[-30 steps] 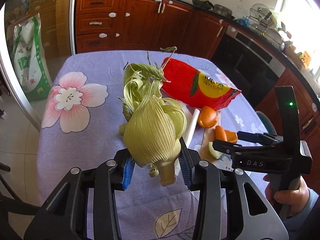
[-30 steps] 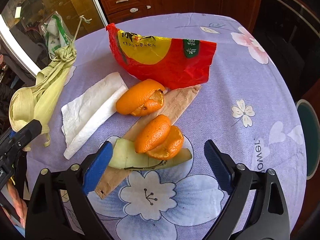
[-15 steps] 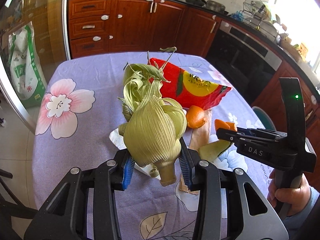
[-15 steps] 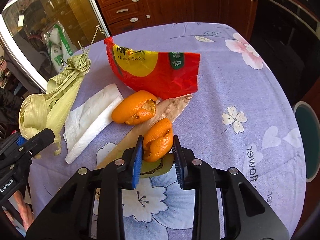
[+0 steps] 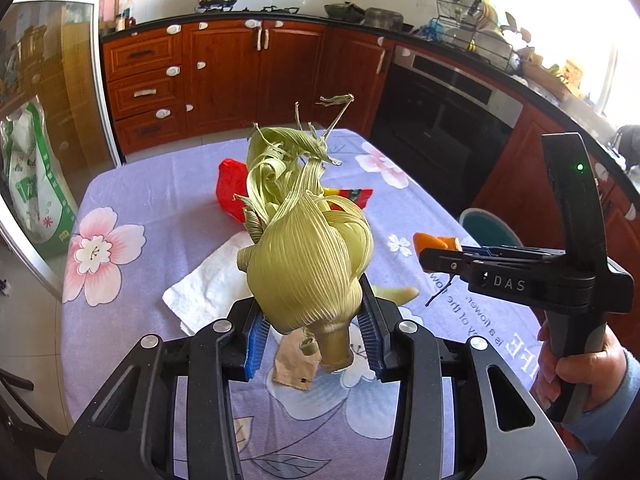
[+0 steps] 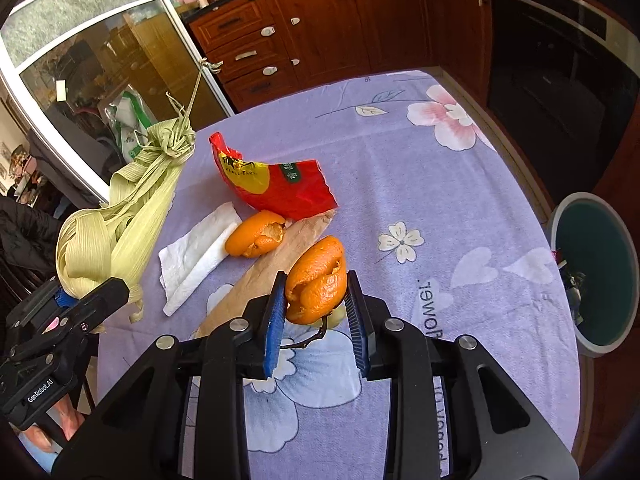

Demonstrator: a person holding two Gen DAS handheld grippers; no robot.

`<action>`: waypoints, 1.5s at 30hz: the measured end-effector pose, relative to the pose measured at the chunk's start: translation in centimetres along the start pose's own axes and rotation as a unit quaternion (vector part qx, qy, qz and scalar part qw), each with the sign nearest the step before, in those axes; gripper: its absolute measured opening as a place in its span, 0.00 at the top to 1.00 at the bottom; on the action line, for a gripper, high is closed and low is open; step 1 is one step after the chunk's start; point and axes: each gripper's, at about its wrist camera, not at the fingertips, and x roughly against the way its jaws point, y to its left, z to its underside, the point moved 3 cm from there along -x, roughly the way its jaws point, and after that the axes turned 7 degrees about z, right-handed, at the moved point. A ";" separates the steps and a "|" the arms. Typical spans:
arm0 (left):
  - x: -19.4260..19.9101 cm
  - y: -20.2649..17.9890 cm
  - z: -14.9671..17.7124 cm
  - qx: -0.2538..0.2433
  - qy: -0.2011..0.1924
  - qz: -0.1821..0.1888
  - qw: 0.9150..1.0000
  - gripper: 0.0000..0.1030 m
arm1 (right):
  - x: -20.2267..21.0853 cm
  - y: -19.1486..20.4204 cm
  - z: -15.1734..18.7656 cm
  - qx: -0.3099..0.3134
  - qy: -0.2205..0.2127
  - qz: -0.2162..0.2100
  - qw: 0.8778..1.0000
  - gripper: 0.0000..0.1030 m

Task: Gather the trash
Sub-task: 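Grasp the orange peel with the right tool and lift it, then carry corn husks and orange peel over the bin and open both tools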

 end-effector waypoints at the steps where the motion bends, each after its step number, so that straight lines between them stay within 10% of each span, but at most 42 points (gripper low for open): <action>1: -0.2 -0.5 0.0 -0.003 0.002 0.003 1.000 0.60 | 0.1 -0.5 0.2 -0.001 -0.001 0.006 1.000 0.73; 23: -11.8 -20.6 -3.5 -0.147 0.094 0.125 0.977 0.60 | 7.1 -21.7 1.9 -0.140 -0.062 0.093 0.984 0.73; 45: -27.7 -32.7 -2.8 -0.196 0.216 0.165 0.942 0.60 | 2.7 -35.7 4.3 -0.236 0.007 0.144 0.961 0.72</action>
